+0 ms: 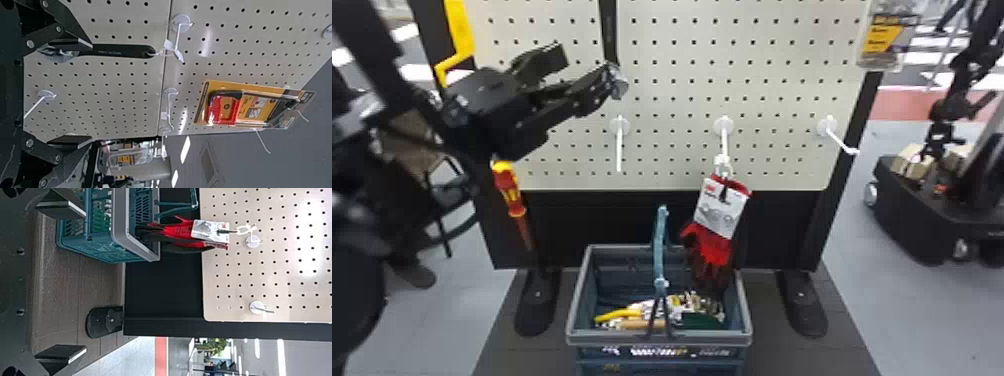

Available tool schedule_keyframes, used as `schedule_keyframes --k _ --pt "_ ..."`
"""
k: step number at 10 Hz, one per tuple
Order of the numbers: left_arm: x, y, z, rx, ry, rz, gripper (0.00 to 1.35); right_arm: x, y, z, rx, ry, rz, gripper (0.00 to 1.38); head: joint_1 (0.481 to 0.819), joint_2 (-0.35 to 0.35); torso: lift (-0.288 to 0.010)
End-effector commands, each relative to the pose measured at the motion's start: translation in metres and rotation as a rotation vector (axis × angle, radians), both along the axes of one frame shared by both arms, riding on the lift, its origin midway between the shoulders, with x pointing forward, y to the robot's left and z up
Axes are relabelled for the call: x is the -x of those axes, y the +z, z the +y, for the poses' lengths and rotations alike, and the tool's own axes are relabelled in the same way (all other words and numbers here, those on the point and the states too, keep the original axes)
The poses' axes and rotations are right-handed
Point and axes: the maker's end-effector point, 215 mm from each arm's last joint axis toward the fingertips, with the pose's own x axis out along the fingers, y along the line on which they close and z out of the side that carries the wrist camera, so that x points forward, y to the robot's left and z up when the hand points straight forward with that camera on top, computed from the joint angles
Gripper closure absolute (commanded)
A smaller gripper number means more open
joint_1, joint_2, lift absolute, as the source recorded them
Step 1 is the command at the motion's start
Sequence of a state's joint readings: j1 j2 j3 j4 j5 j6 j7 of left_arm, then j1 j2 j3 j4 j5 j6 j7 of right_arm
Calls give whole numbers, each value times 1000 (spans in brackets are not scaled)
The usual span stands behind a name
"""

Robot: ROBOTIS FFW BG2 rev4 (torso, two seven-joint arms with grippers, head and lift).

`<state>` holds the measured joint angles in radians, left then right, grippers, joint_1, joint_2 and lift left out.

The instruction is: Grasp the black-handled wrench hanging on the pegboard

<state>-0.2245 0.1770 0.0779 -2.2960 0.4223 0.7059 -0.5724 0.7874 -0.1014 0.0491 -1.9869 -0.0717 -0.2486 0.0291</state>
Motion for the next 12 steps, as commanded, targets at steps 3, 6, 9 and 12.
schedule_keyframes --k 3,6,9,12 --pt "-47 17 -12 -88 -39 -10 432 -2 2 0 -5 -2 -5 99 549 0 -100" --pt "-86 18 -16 -132 -66 25 432 -4 3 -1 -9 -3 -8 99 549 0 -100" --pt "-96 14 -21 -141 -117 58 604 -3 1 -1 -16 -6 -3 99 549 0 -100" --pt "-95 26 -25 -198 -120 19 1167 -3 1 -1 -16 -6 -3 99 549 0 -100"
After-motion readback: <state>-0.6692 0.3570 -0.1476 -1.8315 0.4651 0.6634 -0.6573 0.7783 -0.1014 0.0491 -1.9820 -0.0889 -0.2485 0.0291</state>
